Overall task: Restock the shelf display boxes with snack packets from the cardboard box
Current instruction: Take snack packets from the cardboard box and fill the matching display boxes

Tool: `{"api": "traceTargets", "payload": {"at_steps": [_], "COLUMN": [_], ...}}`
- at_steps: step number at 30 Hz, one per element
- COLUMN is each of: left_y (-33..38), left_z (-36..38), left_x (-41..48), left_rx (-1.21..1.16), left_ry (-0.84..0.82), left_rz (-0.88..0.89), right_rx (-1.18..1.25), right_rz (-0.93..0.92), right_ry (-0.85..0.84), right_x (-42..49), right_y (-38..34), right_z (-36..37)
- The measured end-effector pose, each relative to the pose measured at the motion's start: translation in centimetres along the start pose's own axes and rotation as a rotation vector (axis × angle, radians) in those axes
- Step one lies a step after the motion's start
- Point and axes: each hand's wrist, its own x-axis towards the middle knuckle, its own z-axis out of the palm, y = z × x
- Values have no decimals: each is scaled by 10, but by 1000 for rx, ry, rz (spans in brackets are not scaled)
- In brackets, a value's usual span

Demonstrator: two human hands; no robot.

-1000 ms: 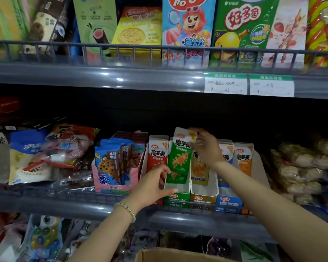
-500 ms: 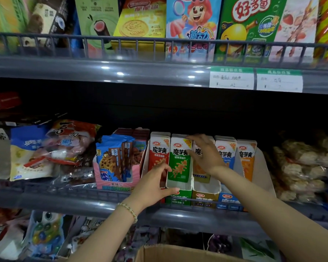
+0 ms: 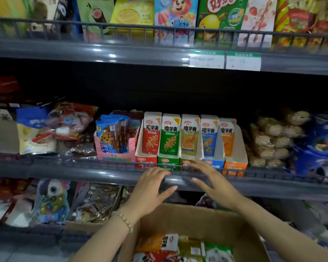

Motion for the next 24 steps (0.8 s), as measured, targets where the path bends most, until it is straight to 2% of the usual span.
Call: {"api": "traceTargets", "payload": {"at_steps": [3, 8, 11, 14, 17, 21, 24], "left_y": [4, 3, 0, 5, 6, 1, 0], "left_z": [23, 70, 98, 119, 133, 144, 144], "left_x": [-30, -69, -86, -101, -112, -117, -117], "left_rx": [1, 1, -35, -173, -192, -160, -178], "left_ry": [-111, -408, -535, -653, -706, -754, -741], "left_rz": [-47, -139, -211, -282, -306, -325, -327], "right_rx": [66, 18, 62, 219, 405, 319, 144], "right_rz": [72, 182, 341, 519, 675, 726, 638], "right_ry": [-64, -186, -269, -372, -463, -794, -808], "right_x": [-40, -93, -117, -136, -154, -165, -161], "right_y": [14, 38, 54, 60, 63, 72, 68], "right_z": [27, 71, 95, 111, 119, 129, 135]}}
